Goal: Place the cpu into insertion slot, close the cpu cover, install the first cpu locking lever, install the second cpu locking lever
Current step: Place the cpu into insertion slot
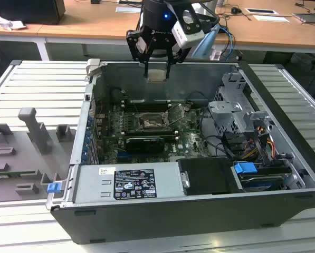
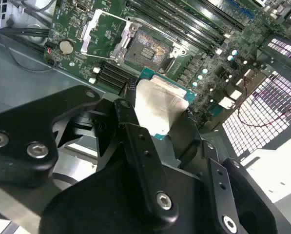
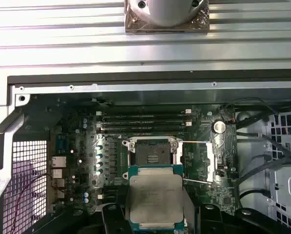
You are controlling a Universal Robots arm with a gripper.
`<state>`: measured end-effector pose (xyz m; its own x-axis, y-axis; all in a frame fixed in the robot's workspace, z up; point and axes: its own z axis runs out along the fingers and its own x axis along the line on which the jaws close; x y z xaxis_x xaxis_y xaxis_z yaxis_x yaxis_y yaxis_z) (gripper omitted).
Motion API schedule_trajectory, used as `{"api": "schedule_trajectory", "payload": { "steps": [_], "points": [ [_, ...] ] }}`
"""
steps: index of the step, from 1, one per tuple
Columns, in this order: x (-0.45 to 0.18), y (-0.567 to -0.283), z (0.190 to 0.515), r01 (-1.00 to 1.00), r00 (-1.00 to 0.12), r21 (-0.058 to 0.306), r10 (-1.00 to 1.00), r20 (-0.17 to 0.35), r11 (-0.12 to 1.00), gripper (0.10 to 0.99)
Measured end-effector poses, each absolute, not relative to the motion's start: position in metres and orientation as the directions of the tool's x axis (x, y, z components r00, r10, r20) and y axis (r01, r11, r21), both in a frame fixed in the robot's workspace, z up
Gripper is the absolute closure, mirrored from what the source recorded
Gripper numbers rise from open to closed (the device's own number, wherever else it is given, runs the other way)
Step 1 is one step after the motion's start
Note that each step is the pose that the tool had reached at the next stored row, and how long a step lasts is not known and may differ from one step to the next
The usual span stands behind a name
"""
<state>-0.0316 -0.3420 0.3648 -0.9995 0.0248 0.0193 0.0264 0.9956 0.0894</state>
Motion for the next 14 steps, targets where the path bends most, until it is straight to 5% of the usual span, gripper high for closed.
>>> {"api": "schedule_trajectory", "payload": {
  "steps": [14],
  "points": [
    [-0.0316, -0.3420, 0.3604, 0.077, -0.997, 0.089, 0.075, 0.019, 0.993, 0.561]
  ]
}}
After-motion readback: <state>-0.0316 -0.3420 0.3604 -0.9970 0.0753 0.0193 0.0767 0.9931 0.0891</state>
